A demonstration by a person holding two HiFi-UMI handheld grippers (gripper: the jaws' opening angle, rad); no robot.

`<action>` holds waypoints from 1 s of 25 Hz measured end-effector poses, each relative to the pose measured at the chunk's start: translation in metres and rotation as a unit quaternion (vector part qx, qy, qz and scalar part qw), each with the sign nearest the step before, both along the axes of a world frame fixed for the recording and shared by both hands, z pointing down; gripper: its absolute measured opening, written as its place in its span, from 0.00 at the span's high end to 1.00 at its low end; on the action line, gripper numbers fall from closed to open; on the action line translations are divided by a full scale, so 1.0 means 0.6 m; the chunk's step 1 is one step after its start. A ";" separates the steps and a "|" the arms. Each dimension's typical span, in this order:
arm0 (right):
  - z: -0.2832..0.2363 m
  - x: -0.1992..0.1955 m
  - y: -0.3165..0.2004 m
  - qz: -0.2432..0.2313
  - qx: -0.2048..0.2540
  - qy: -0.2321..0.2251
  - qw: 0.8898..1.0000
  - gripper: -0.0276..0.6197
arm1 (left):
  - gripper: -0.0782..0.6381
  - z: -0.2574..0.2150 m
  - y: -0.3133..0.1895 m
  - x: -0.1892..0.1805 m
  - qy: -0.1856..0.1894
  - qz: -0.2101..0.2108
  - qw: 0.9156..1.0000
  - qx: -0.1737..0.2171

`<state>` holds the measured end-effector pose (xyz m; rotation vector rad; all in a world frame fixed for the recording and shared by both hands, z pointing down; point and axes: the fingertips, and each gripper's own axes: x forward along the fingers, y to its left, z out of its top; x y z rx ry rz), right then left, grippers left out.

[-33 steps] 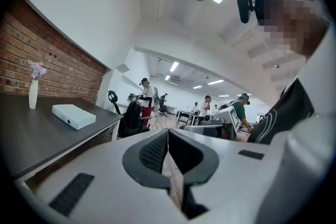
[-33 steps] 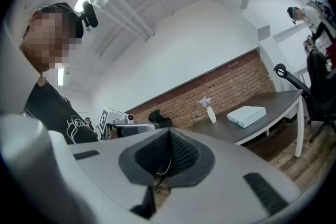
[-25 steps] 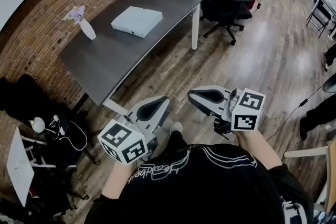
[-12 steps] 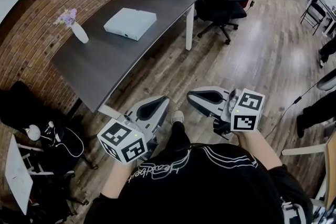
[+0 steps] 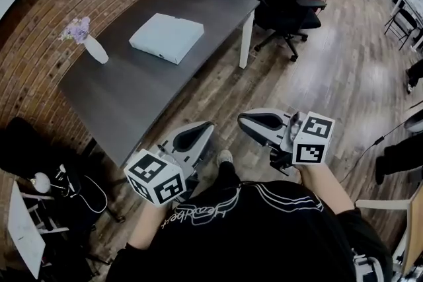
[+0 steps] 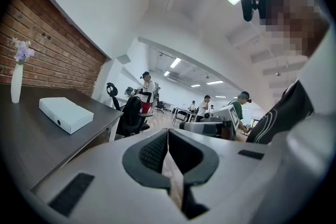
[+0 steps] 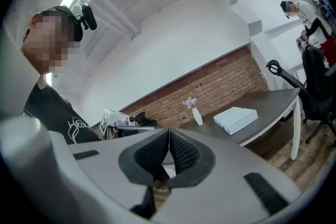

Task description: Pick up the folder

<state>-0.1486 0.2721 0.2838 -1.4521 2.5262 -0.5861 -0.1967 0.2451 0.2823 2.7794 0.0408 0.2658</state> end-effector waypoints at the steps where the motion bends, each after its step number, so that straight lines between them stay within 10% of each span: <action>1: 0.001 0.013 -0.027 0.000 -0.002 -0.005 1.000 0.96 | 0.88 0.002 -0.027 0.012 -0.002 0.000 1.000 0.001; 15: 0.002 0.199 -0.396 -0.013 -0.025 -0.010 1.000 0.96 | 0.88 0.008 -0.423 0.176 0.019 -0.041 0.998 -0.039; 25: 0.032 0.282 -0.502 -0.029 -0.028 -0.029 0.999 0.96 | 0.88 0.047 -0.532 0.238 -0.005 -0.075 0.997 -0.035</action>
